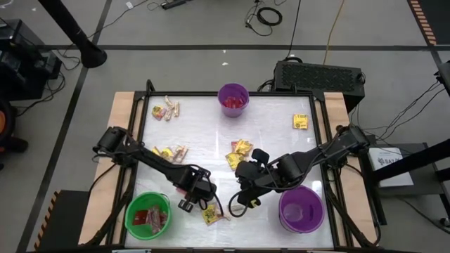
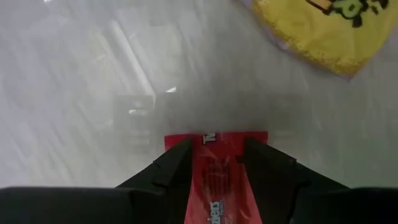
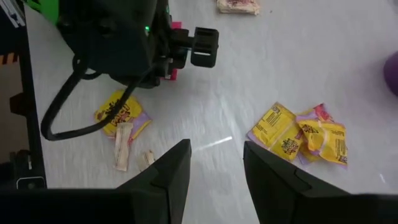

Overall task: Sort candy by brand, put in halloween buckets
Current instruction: Put the red candy into the green bucket

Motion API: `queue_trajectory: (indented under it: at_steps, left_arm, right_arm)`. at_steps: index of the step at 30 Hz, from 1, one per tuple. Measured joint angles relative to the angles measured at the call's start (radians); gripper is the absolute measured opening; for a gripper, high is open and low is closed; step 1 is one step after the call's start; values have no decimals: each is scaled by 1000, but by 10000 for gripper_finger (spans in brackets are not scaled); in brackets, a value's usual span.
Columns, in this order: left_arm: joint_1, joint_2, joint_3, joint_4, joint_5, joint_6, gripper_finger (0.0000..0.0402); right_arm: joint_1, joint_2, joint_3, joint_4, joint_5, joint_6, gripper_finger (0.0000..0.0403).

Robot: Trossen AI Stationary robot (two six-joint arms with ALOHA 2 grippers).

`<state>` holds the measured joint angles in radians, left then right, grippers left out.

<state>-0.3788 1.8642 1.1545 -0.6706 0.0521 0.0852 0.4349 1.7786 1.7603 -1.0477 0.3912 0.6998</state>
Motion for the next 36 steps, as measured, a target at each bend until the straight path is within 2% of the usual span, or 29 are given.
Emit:
queue_trajectory:
  at_steps: [6, 9, 17, 22, 28, 32, 36]
  left_arm:
    - [19, 22, 5, 11, 10, 31, 150]
    - [27, 32, 5, 13, 17, 35, 135]
    - [50, 29, 9, 17, 14, 52, 11]
    - [53, -22, 41, -34, -17, 50, 7]
    - [51, -141, 75, -70, -19, -61, 3]
    - [54, -233, 113, -116, -46, -147, 3]
    - [52, -306, 142, -133, -46, -324, 2]
  right_arm:
    - [0, 0, 0, -3, 0, -8, 141]
    - [0, 0, 0, -17, 0, -8, 141]
    - [-1, 0, 0, -61, 4, -30, 141]
    - [-1, 0, 0, -66, 5, -61, 141]
    - [-7, 0, 0, -75, 38, -110, 141]
    - [-19, 0, 0, -90, 54, -156, 141]
    - [-41, 0, 0, -89, 55, -248, 141]
